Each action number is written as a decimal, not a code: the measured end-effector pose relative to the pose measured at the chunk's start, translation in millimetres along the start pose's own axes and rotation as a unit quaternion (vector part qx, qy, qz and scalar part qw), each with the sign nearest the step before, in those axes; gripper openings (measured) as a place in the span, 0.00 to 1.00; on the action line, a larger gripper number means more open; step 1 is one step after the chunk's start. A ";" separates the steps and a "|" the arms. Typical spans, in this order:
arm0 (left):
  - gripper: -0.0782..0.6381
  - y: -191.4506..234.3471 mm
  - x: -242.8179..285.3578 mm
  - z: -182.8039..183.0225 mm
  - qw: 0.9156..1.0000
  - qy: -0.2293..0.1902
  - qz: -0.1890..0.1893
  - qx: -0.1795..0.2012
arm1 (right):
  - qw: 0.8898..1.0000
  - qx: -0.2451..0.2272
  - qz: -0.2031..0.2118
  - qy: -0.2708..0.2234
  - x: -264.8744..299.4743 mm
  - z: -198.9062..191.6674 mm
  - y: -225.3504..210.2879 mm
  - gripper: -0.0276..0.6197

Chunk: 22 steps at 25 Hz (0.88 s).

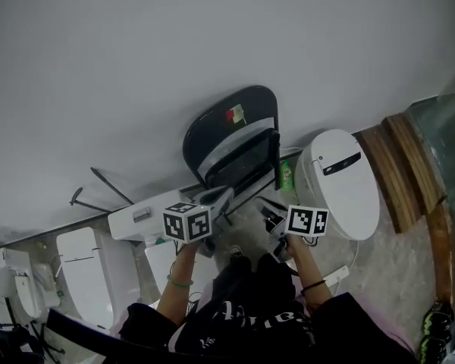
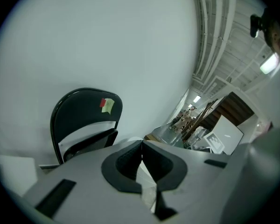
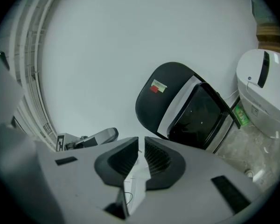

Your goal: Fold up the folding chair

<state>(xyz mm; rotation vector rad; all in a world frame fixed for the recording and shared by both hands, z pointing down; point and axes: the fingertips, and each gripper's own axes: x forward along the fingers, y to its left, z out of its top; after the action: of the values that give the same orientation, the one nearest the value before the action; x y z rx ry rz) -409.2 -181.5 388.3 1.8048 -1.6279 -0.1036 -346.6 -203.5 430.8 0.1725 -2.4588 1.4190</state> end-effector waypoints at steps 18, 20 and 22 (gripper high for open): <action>0.12 -189.1 -6.1 -155.5 0.999 0.010 0.025 -0.036 | 0.998 -0.051 -0.030 0.024 -223.2 -98.7 -33.6 0.11; 0.12 -208.0 -12.0 -177.4 0.998 0.009 0.037 -0.040 | 0.998 -0.046 -0.033 0.029 -247.9 -115.7 -42.9 0.11; 0.12 -225.8 -17.6 -195.9 0.998 0.008 0.049 -0.044 | 0.998 -0.042 -0.033 0.033 -267.4 -130.9 -47.5 0.11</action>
<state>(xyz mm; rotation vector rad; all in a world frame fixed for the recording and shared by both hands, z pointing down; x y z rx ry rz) -125.8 -87.3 409.3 1.6535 -1.6728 -0.1145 -55.6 -126.4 447.8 0.1845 -2.4307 1.2712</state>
